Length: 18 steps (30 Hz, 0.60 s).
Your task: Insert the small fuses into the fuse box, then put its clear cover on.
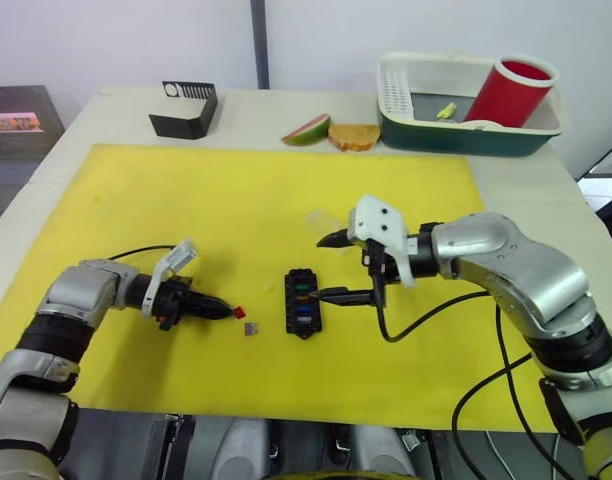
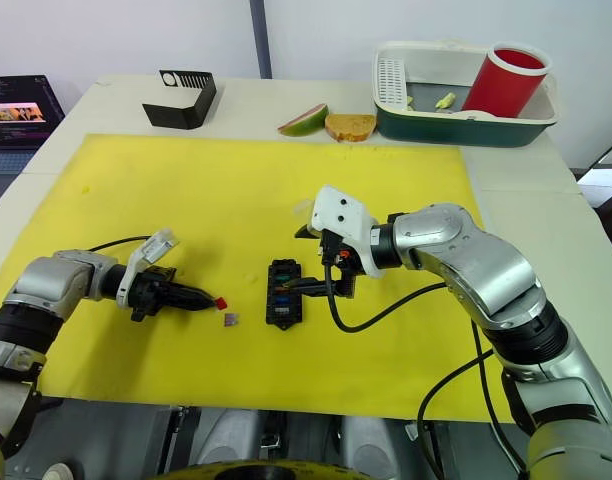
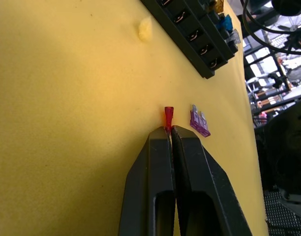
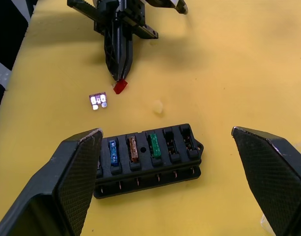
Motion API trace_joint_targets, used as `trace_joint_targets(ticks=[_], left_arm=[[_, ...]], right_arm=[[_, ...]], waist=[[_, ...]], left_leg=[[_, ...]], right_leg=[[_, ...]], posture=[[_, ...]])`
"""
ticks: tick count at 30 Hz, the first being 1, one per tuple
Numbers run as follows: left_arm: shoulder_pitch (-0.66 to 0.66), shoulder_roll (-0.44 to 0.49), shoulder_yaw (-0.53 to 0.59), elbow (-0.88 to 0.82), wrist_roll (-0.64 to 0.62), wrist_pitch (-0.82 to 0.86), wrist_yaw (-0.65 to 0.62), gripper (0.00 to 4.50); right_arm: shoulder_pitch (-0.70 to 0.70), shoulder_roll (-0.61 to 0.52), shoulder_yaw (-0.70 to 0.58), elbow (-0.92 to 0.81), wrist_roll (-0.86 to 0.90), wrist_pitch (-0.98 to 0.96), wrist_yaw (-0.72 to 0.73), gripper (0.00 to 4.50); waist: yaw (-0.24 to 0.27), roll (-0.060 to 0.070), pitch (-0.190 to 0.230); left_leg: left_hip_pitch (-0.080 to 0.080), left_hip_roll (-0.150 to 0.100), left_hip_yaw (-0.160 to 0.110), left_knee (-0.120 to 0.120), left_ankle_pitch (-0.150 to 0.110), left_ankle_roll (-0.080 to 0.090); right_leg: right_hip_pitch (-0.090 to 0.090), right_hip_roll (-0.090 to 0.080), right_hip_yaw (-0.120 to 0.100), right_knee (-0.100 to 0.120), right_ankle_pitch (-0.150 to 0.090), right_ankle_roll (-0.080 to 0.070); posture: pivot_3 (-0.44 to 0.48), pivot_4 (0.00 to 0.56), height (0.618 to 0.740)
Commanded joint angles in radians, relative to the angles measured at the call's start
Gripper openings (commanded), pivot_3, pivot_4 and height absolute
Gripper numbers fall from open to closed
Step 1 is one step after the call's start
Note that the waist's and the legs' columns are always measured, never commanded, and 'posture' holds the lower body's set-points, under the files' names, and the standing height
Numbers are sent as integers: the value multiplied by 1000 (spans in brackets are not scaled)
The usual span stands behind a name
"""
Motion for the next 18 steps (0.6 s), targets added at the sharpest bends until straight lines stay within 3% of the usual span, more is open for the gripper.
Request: trace_joint_targets(ticks=[1,10,18], left_arm=[[22,-10,6,-7,13,14,15,11],[24,2,99,-89,-60,105,38,11],[-5,5,336,-325,-285,312,167,11]], right_arm=[[-18,3,-5,-22,-4,-11,2,4500],[-10,12,-48,-26,44,29,-4,4500],[-1,51,-251,-18,298,255,-62,4500]], waist=[[-1,0,0],[-2,0,0],[-1,-1,0]], left_leg=[[0,0,0,0,0,0],[0,0,0,0,0,0],[0,1,-1,0,0,0]], right_leg=[[0,0,0,0,0,0],[0,0,0,0,0,0],[0,-1,0,0,0,0]], posture=[[0,150,740],[0,150,740],[0,150,740]])
